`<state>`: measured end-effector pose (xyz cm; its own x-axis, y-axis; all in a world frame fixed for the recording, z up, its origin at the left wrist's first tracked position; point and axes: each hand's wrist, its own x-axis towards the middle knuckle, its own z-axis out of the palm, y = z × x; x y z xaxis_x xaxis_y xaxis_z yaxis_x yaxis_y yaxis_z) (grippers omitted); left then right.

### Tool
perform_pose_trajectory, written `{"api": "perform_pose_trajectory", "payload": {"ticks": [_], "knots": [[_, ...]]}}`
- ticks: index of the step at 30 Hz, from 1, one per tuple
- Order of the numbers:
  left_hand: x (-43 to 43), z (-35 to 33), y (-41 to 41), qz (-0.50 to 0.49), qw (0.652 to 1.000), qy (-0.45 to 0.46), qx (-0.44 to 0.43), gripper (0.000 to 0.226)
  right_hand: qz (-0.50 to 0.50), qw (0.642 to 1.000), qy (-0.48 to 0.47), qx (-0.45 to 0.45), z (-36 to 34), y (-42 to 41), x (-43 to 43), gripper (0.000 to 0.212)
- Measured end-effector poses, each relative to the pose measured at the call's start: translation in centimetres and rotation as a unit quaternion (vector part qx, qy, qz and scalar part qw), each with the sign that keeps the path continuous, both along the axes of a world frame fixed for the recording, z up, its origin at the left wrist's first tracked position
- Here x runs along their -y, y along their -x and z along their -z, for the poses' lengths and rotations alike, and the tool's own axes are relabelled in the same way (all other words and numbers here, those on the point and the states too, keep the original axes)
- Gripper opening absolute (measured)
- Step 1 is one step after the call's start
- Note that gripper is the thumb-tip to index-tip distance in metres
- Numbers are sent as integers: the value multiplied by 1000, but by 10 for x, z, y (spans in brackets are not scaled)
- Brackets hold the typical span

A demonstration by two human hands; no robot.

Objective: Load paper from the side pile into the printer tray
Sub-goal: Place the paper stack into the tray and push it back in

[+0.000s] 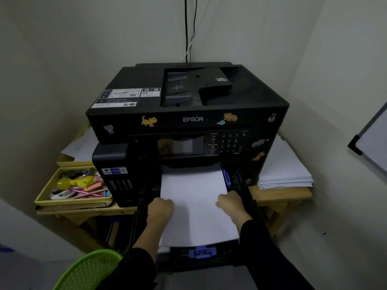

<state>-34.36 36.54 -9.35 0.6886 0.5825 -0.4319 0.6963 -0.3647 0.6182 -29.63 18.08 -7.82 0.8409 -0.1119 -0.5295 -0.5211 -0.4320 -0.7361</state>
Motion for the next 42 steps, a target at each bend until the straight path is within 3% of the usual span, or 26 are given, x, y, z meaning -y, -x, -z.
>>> {"api": "perform_pose_trajectory", "payload": {"ticks": [4,5,7,9,13,15,17,20,21,23,25,28,32,37,42], "knots": [[2,-22,0,61,989,-115,-70,23,-102,980,167,34,-12,2,-2,18],[3,-25,-1,66,986,-127,-91,34,-118,967,221,38,-17,2,-3,12],[5,-27,-3,65,982,-132,-118,54,-112,955,274,31,-20,0,-3,30],[6,-25,-1,62,983,-120,-123,59,-91,963,252,32,-18,0,-2,37],[5,-18,4,64,990,-70,-100,52,-88,978,181,44,-8,7,-1,12],[5,-16,7,81,991,-68,-79,52,-89,981,168,38,-3,8,-1,23],[5,-15,11,102,989,-82,-63,56,-91,986,140,23,-5,12,0,19],[2,-14,22,161,981,-78,-72,96,-141,983,118,-26,-9,13,11,108],[1,-14,26,197,974,-73,-91,116,-188,974,126,-30,-12,17,14,124],[1,-14,33,287,943,-81,-150,143,-297,941,158,-47,-16,22,19,140],[4,-14,38,345,913,-101,-192,150,-375,903,201,-62,-16,29,20,147],[11,-13,42,356,906,-121,-193,145,-393,888,236,-42,-9,37,17,144],[12,-10,46,333,922,-139,-142,137,-359,901,243,34,-1,45,19,132],[12,-9,51,299,945,-103,-86,135,-318,936,148,38,1,45,25,131],[13,-8,53,265,961,-53,-50,139,-245,964,84,66,4,45,21,113]]}}
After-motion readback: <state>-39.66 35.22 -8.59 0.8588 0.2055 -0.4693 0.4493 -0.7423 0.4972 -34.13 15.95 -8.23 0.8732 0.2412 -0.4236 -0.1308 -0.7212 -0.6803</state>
